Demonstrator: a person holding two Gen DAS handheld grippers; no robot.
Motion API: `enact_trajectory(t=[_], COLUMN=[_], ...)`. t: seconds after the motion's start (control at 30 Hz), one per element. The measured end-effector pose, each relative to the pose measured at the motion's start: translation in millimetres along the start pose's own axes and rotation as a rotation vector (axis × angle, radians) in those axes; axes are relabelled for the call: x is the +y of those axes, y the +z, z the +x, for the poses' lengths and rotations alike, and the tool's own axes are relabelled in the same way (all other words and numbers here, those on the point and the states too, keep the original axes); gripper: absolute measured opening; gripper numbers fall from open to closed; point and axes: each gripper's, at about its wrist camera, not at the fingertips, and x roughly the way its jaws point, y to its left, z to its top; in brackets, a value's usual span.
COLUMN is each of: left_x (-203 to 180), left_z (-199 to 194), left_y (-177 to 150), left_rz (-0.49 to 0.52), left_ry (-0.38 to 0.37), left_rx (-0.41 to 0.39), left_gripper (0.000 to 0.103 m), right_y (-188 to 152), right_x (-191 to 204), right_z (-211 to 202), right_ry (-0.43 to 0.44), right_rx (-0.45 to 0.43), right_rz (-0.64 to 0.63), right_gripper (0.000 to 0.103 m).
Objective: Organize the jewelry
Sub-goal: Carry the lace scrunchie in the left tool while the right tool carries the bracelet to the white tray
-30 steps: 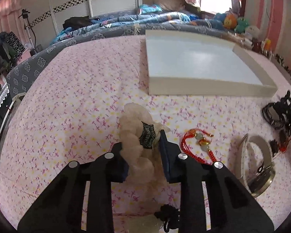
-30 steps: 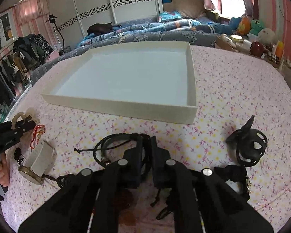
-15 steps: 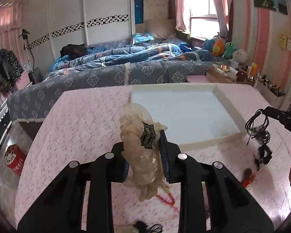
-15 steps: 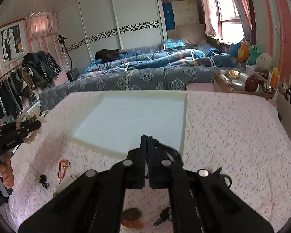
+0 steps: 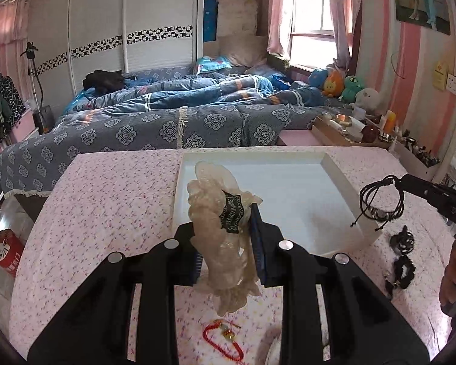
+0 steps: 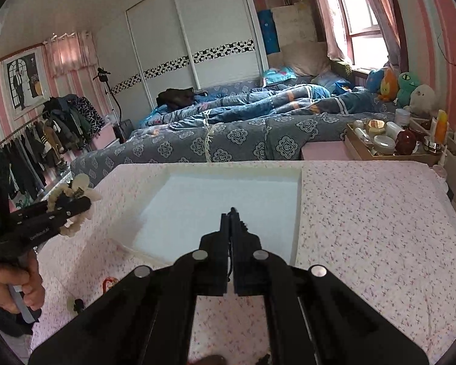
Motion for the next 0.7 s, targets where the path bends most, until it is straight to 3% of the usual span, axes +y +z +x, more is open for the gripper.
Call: enact_trajectory(t=[0.27, 0.7], left_x=[2, 1], left_z=[42, 100], left_y=[-2, -4], left_rz=[-0.015, 0.007], left_ry=[0.04, 0.013], left_rx=[0.018, 0.112], left_gripper=[0.026, 0.026], right_y=[-3, -10], right_x=[-2, -9], right_z=[28, 73], right_ry=[0.004, -0.045], right_rx=[0.014, 0.068], right_rz=[0.02, 0.024], right_gripper=[0.001, 0.001])
